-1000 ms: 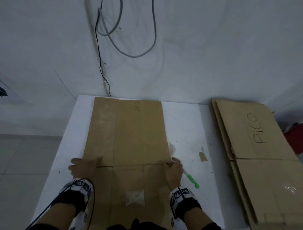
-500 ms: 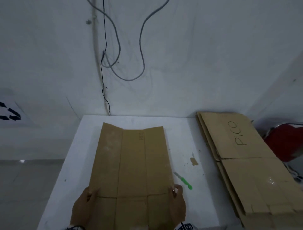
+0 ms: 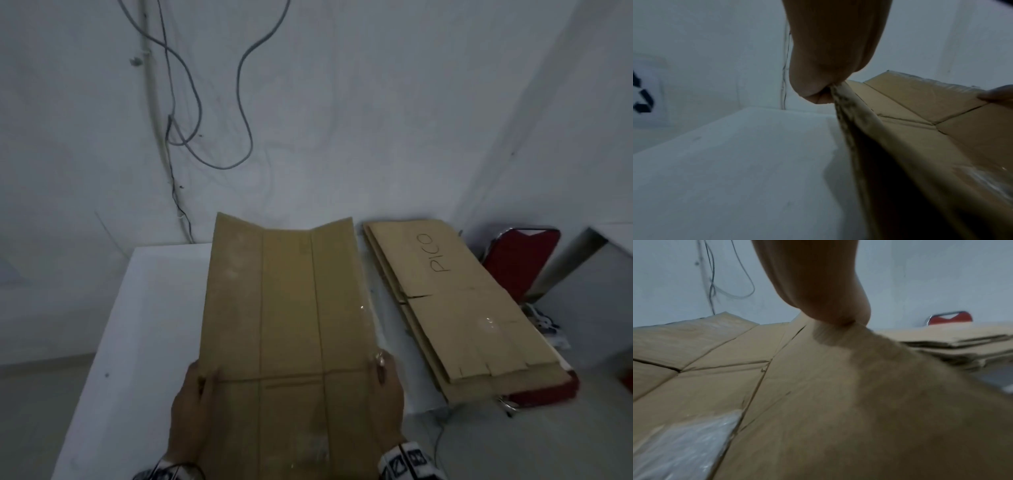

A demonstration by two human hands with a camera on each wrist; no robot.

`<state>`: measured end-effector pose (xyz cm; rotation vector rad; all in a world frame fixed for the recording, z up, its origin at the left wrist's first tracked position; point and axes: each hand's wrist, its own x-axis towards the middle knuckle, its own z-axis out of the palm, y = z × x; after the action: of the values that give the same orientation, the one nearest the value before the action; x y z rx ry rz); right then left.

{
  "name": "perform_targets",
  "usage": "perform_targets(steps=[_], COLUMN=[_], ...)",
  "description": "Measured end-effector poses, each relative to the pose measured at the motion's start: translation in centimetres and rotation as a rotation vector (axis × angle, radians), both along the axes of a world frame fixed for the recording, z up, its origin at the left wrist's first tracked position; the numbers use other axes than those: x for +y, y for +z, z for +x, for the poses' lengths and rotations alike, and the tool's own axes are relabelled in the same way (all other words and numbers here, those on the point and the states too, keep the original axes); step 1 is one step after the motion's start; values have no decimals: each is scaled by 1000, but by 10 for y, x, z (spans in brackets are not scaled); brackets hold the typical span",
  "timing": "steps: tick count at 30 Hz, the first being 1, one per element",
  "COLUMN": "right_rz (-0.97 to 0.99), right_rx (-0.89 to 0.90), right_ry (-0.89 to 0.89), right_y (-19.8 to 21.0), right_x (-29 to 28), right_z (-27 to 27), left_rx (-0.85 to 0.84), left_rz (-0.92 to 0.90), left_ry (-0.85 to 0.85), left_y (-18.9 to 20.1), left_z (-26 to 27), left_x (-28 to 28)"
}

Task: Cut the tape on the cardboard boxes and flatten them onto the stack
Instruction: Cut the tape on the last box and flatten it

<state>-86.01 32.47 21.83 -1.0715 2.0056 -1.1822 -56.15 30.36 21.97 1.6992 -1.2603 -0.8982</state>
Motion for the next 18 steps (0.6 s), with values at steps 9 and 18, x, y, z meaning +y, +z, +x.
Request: perform_targets(steps=[9, 18], right_rz=[-229, -177], right_rx=[177, 279], right_ry=[-141, -25], right_y=[92, 101], right_x=[-64, -135], right_z=[-197, -433], left_rx=[156, 186], left_rz=[-208, -212], left_ry=[-170, -115], left_y=[57, 61], left_z=[-179, -411], left_x=[-93, -141])
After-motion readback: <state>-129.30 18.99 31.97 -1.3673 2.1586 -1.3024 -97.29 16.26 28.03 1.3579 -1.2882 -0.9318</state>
